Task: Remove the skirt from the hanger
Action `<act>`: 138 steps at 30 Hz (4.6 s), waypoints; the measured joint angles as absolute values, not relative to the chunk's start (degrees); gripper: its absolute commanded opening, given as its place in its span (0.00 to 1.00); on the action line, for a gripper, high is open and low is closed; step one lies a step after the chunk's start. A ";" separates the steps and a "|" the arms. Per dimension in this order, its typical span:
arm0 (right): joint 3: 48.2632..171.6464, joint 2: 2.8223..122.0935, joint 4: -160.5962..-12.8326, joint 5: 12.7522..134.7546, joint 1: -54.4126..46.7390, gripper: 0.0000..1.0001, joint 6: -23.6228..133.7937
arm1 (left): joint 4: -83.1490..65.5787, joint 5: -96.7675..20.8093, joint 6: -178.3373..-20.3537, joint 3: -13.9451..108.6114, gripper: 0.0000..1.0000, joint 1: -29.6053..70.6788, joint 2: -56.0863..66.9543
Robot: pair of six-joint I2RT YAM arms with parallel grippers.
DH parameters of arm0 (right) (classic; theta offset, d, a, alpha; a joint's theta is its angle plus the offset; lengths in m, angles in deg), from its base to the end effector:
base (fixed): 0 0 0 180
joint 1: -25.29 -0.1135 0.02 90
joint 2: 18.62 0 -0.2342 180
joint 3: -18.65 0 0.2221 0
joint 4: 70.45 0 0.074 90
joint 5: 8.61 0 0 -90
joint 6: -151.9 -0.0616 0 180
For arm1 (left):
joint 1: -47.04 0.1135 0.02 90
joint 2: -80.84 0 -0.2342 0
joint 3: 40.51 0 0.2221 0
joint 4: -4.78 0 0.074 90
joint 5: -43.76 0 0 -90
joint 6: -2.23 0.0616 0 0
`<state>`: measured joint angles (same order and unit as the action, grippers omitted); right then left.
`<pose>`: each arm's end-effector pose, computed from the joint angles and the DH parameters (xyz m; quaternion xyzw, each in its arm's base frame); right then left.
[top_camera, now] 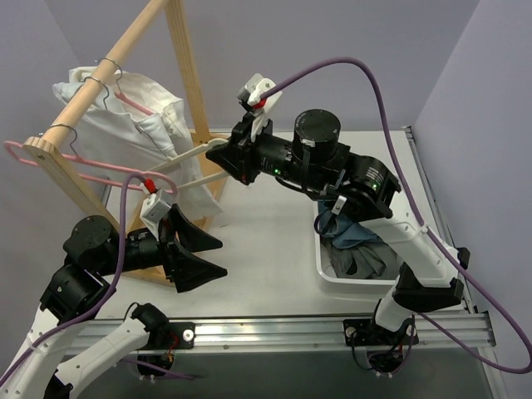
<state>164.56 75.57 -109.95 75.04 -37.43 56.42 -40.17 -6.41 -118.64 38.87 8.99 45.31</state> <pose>0.1346 0.2759 0.5500 -0.3381 0.5296 0.4645 0.6240 0.0630 -0.0994 0.4011 0.2801 0.6549 -0.5730 0.4053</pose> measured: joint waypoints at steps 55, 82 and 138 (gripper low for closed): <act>167.77 87.13 -84.27 73.58 -34.46 0.77 55.14 | -37.54 -3.89 -118.64 30.58 0.94 8.99 48.81; 168.18 93.54 -83.83 66.02 -28.16 0.66 50.70 | -37.02 -1.84 -116.85 28.96 0.94 8.99 48.85; 143.49 79.66 -69.26 55.66 -25.69 0.00 49.37 | -33.17 0.13 -119.75 37.55 0.93 8.97 38.34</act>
<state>143.49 79.66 -69.26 55.66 -25.69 49.37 -33.17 0.13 -119.75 37.55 8.97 38.34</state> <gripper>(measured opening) 0.093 0.938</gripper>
